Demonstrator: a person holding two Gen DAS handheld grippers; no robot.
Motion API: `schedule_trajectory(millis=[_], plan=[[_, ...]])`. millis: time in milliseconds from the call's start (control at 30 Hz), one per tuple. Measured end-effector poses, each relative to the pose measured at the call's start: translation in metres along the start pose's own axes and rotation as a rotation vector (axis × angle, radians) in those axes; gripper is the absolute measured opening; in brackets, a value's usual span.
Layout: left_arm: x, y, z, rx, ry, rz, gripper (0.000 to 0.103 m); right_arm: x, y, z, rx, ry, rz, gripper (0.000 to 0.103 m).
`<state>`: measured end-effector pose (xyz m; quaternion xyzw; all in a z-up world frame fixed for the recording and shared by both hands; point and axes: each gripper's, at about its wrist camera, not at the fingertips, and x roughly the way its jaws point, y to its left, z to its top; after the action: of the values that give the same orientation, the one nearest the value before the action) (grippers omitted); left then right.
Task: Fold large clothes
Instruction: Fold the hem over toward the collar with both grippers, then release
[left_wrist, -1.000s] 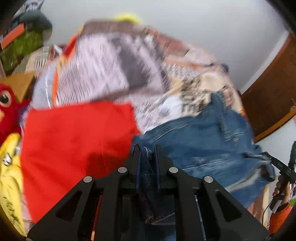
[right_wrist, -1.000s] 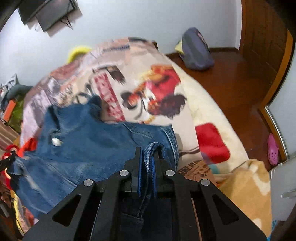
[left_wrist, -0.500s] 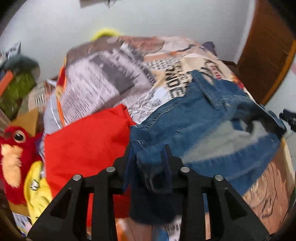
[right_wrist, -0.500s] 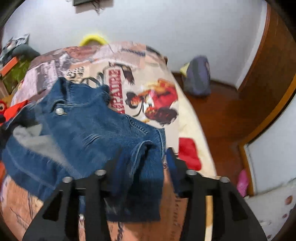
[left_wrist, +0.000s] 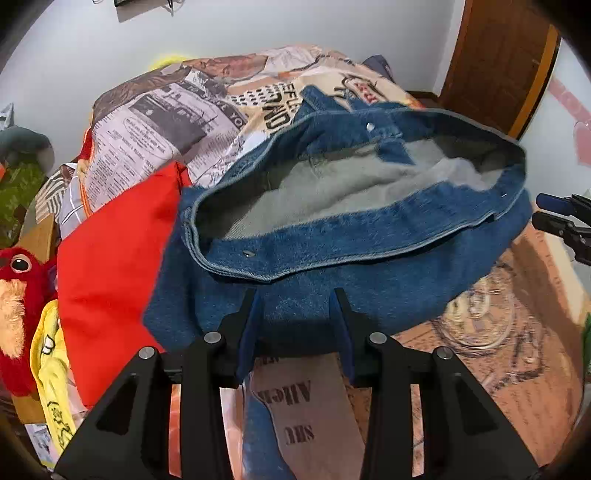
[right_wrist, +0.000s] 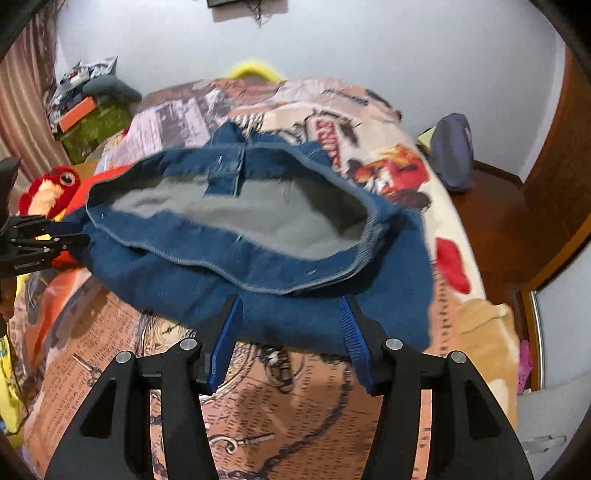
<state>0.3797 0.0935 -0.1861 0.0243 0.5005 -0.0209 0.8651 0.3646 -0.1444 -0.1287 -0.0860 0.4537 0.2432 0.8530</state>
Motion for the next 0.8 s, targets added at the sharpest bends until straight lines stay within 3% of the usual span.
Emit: schedule_trajectory(millis=[167, 233, 433, 533, 600, 700, 800], plan=[[0.026, 0.007, 0.007, -0.046, -0.016, 0.028, 0.044, 0.040, 0.011, 0.001, 0.032, 0.076, 0.004, 0.050], [0.038, 0.012, 0.017, -0.059, -0.007, 0.041, 0.044, 0.051, 0.017, 0.007, 0.017, 0.066, -0.008, 0.051], [0.058, 0.046, 0.073, -0.127, -0.008, 0.090, 0.044, 0.074, 0.011, 0.062, -0.029, 0.033, -0.088, 0.051], [0.048, 0.072, 0.112, -0.218, -0.050, 0.086, 0.043, 0.071, -0.007, 0.104, 0.025, -0.022, -0.141, 0.051], [0.026, 0.084, 0.132, -0.252, -0.140, 0.119, 0.044, 0.057, -0.016, 0.126, 0.071, -0.091, -0.191, 0.052], [0.001, 0.091, 0.144, -0.257, -0.201, 0.113, 0.044, 0.036, -0.021, 0.146, 0.109, -0.152, -0.140, 0.052], [-0.010, 0.088, 0.142, -0.234, -0.211, 0.104, 0.044, 0.023, -0.014, 0.140, 0.110, -0.174, -0.096, 0.052]])
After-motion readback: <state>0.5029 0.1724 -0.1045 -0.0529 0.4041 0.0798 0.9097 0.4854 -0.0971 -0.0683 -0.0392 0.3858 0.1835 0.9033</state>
